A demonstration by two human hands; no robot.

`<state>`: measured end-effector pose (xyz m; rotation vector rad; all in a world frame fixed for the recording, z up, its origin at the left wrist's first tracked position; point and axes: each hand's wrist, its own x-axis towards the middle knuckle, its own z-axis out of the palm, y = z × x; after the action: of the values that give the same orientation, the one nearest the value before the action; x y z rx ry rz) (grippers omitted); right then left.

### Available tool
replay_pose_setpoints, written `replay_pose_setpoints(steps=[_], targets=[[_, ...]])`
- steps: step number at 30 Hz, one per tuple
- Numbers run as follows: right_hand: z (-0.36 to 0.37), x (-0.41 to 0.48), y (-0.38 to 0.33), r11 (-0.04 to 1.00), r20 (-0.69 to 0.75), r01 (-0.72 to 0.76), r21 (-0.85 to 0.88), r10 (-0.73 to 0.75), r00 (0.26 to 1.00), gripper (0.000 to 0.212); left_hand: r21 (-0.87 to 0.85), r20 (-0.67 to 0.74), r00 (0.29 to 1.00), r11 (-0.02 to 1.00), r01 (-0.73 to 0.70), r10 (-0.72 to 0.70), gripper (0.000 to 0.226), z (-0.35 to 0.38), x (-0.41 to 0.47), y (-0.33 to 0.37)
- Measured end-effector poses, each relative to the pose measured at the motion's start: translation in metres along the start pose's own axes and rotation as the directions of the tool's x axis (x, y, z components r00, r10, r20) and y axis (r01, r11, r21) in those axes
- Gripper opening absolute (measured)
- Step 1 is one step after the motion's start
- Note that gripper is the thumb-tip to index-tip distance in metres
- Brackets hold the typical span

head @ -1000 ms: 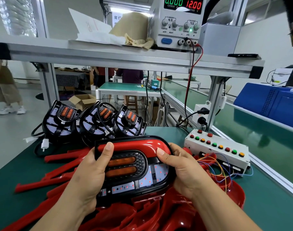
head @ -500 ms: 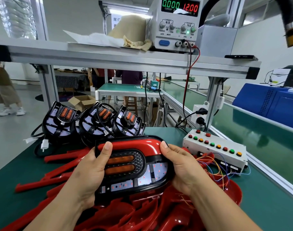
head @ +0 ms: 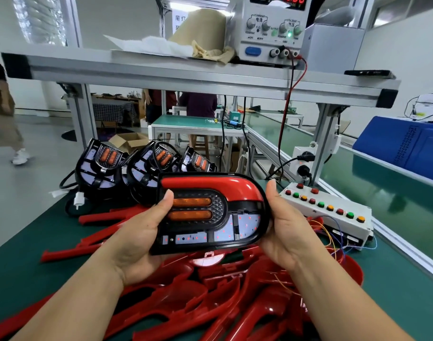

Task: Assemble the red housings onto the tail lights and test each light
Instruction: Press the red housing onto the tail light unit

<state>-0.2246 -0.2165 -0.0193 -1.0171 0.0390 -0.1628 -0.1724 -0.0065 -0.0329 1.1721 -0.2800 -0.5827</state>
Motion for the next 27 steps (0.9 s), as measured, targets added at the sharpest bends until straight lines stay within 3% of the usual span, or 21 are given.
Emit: replay_pose_setpoints(steps=[4,6,7,8,9,11,13,14,16,20,24,27], targets=[[-0.003,0.000,-0.001,0.999,-0.021,0.044,-0.028,-0.045,0.999,0.052,-0.144,-0.093,0.991,0.984,-0.108,0.096,0.048,-0.002,0.001,0.002],[-0.010,0.000,-0.005,0.937,-0.128,0.105,-0.333,-0.155,0.980,0.035,-0.207,-0.189,0.972,0.962,-0.177,0.138,0.048,-0.008,0.003,0.005],[-0.013,-0.003,-0.009,0.835,-0.126,0.141,-0.532,-0.243,0.962,0.026,-0.222,-0.232,0.960,0.952,-0.210,0.158,0.051,-0.011,0.004,0.007],[-0.013,-0.007,-0.013,0.702,-0.028,0.187,-0.688,-0.283,0.959,0.019,-0.227,-0.266,0.948,0.944,-0.239,0.176,0.055,-0.014,0.005,0.009],[-0.011,-0.012,-0.017,0.578,0.153,0.259,-0.774,-0.225,0.962,0.017,-0.233,-0.294,0.937,0.936,-0.262,0.189,0.059,-0.017,0.006,0.009],[-0.001,-0.024,-0.019,0.388,0.465,0.388,-0.836,0.127,0.876,0.010,-0.263,-0.333,0.923,0.922,-0.286,0.191,0.060,-0.019,0.007,0.008],[0.006,-0.031,-0.010,0.158,0.518,0.503,-0.850,0.434,0.737,0.013,-0.283,-0.365,0.913,0.913,-0.295,0.182,0.058,-0.021,0.008,0.006],[0.007,-0.032,-0.004,0.028,0.494,0.555,-0.831,0.496,0.714,0.020,-0.288,-0.376,0.910,0.912,-0.292,0.173,0.059,-0.023,0.009,0.004],[0.008,-0.032,0.006,-0.152,0.429,0.570,-0.807,0.511,0.745,0.025,-0.295,-0.384,0.909,0.912,-0.285,0.161,0.064,-0.025,0.010,0.003],[0.010,-0.033,0.007,-0.157,0.418,0.541,-0.826,0.472,0.776,0.013,-0.318,-0.373,0.914,0.904,-0.287,0.159,0.066,-0.026,0.010,0.002],[0.023,-0.033,0.017,0.008,0.546,0.565,-0.825,0.268,0.794,0.009,-0.314,-0.367,0.917,0.907,-0.280,0.156,0.069,-0.027,0.010,0.003],[0.036,-0.035,0.039,-0.104,0.594,0.631,-0.769,0.250,0.765,0.019,-0.317,-0.361,0.920,0.908,-0.273,0.151,0.069,-0.027,0.010,0.003]])
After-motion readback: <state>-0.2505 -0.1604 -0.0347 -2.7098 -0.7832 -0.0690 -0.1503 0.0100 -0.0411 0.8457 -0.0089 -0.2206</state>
